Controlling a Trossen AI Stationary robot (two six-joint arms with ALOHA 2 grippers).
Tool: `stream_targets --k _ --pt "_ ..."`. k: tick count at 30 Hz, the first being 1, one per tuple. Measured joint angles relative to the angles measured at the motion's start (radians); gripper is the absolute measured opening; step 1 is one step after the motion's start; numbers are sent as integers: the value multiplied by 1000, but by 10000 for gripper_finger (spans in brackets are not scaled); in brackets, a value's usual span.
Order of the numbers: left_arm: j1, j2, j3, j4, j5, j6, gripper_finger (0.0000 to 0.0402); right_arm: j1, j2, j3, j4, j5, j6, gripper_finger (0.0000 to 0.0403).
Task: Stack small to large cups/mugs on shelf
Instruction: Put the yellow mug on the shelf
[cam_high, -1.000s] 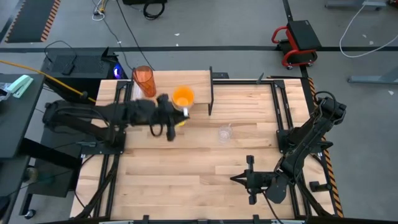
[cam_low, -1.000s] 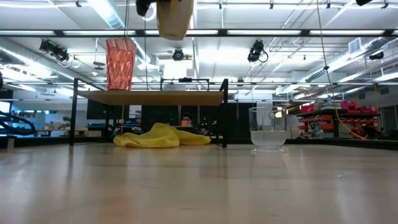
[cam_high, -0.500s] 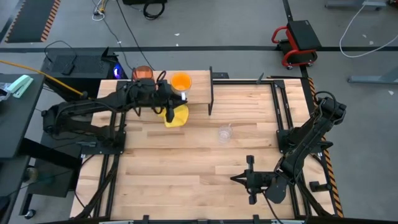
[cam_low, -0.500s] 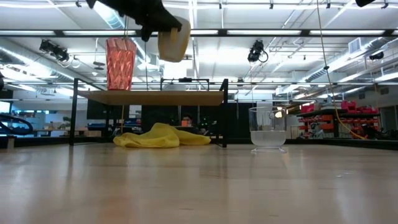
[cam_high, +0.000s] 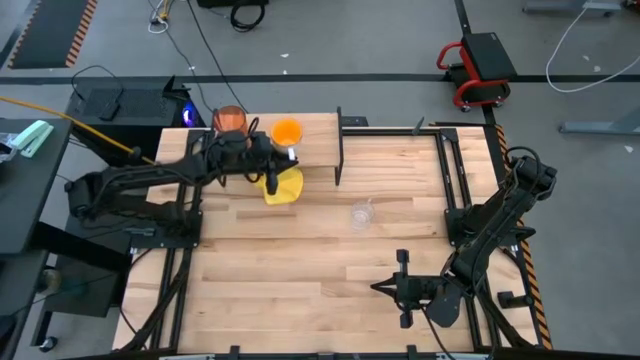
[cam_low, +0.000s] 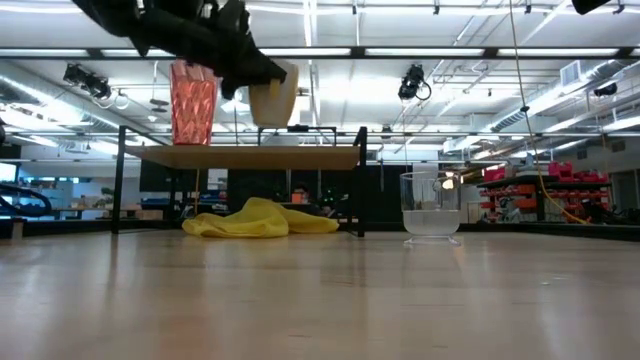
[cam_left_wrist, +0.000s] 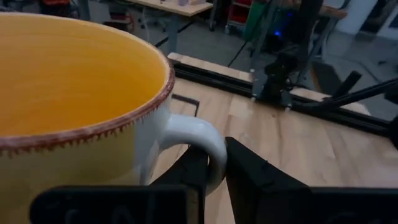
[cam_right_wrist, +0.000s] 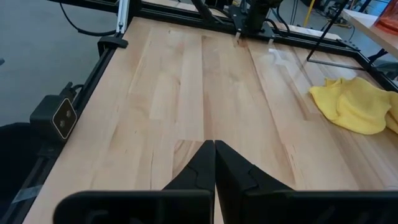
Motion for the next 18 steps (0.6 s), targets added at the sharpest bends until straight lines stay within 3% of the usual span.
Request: stream_targets --k 6,18 --pt "38 0 -97 157 40 -20 46 0 0 0 0 -6 1 9" --pt "76 1 -137 153 62 -32 46 0 0 0 0 -12 3 9"
